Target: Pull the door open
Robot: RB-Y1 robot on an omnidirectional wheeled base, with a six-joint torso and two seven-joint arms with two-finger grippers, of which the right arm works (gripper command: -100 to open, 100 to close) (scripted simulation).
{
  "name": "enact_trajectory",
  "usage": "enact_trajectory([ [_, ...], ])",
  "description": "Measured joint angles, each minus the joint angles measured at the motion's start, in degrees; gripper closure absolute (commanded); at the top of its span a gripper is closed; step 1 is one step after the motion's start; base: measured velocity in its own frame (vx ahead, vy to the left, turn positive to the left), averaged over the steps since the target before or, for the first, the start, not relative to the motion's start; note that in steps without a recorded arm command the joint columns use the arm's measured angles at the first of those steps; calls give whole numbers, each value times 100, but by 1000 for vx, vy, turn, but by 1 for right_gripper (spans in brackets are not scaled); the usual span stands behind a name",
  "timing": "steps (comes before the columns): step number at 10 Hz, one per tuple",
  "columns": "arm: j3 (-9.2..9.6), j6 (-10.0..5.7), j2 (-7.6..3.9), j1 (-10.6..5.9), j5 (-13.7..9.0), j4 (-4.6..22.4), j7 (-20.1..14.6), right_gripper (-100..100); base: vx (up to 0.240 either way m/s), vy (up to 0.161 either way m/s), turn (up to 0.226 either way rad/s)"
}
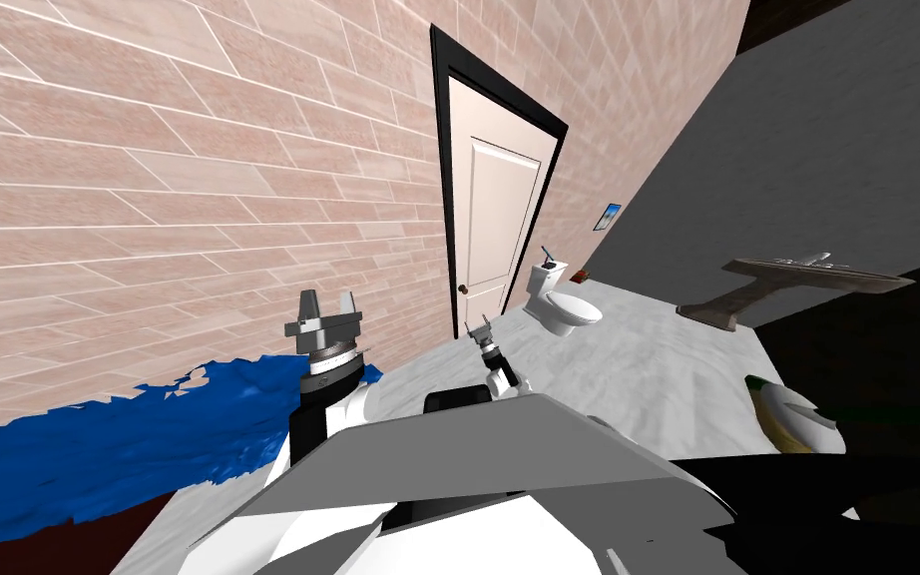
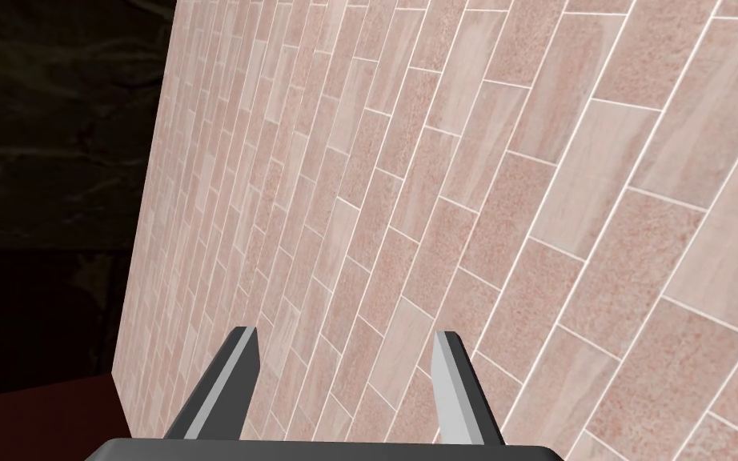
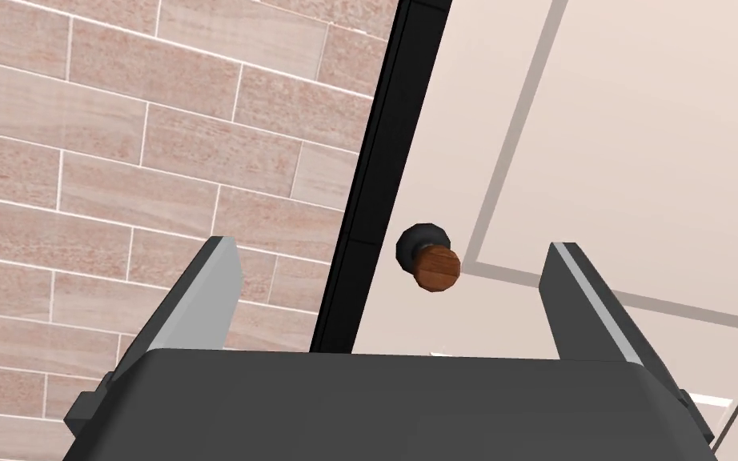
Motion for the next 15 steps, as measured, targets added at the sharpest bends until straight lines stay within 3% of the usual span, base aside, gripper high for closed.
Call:
enact_trajectory([
  [5,532,-276,-242,-361,-504,916,-807,-100,101,4,74],
  [15,1439,-639,-675,-939,-1417,2318,-2133,-100,98,-6,65],
])
